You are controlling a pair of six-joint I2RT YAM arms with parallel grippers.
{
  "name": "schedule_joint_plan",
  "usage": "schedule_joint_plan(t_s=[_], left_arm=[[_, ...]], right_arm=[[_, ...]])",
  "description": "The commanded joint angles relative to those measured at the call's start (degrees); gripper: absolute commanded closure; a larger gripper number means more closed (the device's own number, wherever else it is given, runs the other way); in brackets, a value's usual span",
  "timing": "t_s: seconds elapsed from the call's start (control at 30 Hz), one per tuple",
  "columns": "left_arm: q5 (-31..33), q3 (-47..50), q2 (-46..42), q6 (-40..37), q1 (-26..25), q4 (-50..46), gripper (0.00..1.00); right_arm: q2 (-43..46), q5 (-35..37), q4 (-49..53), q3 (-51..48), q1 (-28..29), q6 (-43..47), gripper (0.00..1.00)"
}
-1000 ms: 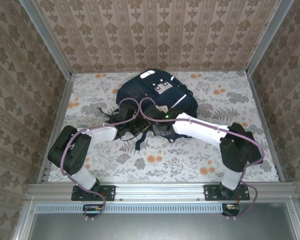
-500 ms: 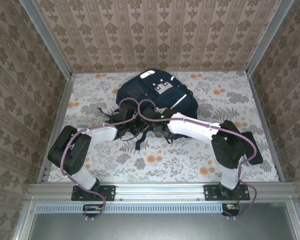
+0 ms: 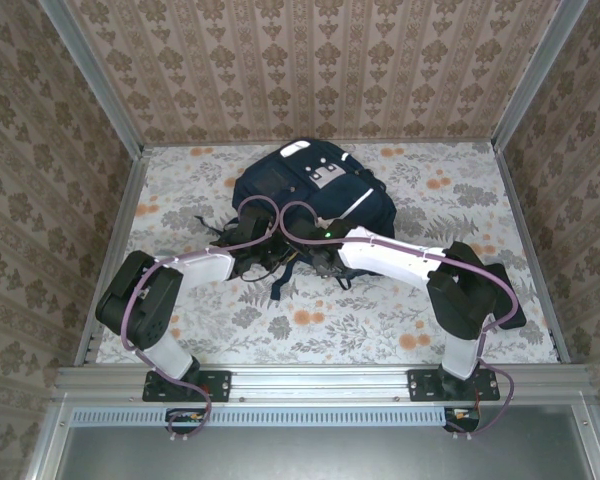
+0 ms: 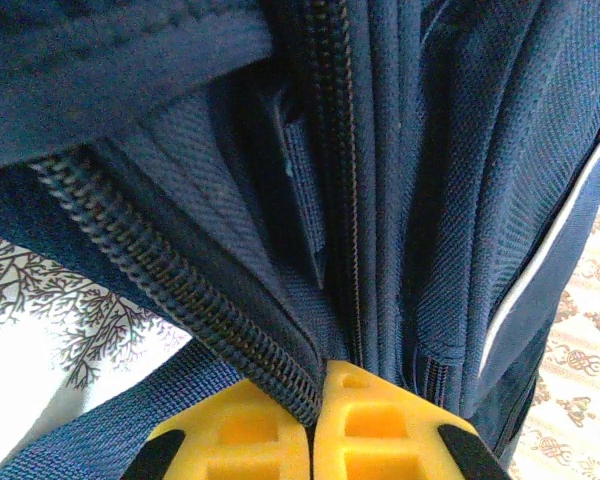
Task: Pack books, pencil case, and school supplies into a backpack
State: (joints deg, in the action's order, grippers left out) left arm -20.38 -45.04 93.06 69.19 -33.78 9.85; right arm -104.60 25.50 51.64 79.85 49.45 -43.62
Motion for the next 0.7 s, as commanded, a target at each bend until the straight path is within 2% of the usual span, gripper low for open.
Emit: schedule_joint_plan(t_s=[0.0,0.5,0.67], left_arm=[[-1.68,-1.07,0.23,-1.42,-0.32,2.89,0.97],[-1.5,-1.63,0.2,-1.59,-0.32,2.12,0.97],[-1.0,-1.51,0.16,-1.56,-0.05,1.41,0.97]], right_arm=[[0.2,-0.16,0.84,-0.81,0.12,0.57,0.67],[-2.72,0.91,1.01,-0.11,-0.03,2.8,0.72],[-1.76,2.48,1.27,-0.6,-0.23,2.86,0.88]])
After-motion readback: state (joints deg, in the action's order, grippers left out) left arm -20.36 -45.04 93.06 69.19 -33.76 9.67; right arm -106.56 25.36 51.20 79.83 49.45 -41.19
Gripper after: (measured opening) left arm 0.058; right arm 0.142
